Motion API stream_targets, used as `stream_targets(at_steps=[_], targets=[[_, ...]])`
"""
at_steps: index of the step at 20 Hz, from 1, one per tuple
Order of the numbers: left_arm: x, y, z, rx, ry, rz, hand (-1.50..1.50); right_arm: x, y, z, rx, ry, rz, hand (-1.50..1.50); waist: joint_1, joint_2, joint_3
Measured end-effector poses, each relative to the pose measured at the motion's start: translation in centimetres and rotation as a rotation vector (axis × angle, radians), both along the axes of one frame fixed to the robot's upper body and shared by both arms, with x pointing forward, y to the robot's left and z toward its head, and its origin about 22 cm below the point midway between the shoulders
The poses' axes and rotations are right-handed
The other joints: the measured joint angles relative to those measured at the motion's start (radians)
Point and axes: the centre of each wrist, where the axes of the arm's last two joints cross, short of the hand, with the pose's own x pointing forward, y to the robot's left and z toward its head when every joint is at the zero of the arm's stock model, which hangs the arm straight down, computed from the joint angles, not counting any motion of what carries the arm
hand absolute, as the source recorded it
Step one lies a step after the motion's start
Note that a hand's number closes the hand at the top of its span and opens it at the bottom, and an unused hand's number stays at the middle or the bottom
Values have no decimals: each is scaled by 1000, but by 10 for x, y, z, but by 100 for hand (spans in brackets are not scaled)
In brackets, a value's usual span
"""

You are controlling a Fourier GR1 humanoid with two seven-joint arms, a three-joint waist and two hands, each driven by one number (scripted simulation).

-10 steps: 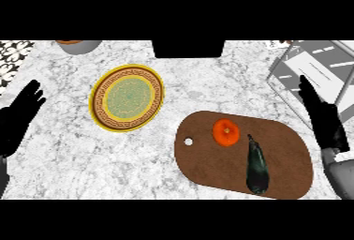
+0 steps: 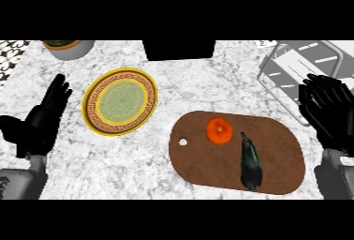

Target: Pick the squash from the cutting board and place it in the tiered basket

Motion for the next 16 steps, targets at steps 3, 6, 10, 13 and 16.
stream_targets(at_steps=[3,6,10,13,16], targets=[[-2,-26,-7,-13,-27,-19,0,-11,18,-12,205,-75,123,-150,8,7,-2],[-7,-48,-15,-13,-47,-27,0,-40,15,-29,246,-158,223,-150,15,13,-6],[-10,-64,-17,-8,-57,-31,0,-83,-6,-23,119,-176,293,-150,22,15,-10],[-14,-68,-19,-5,-59,-27,0,-103,-31,-8,-101,-97,314,-150,19,14,-13],[-14,-72,-19,-1,-58,-26,0,-113,-44,17,-358,3,352,-150,18,15,-16]])
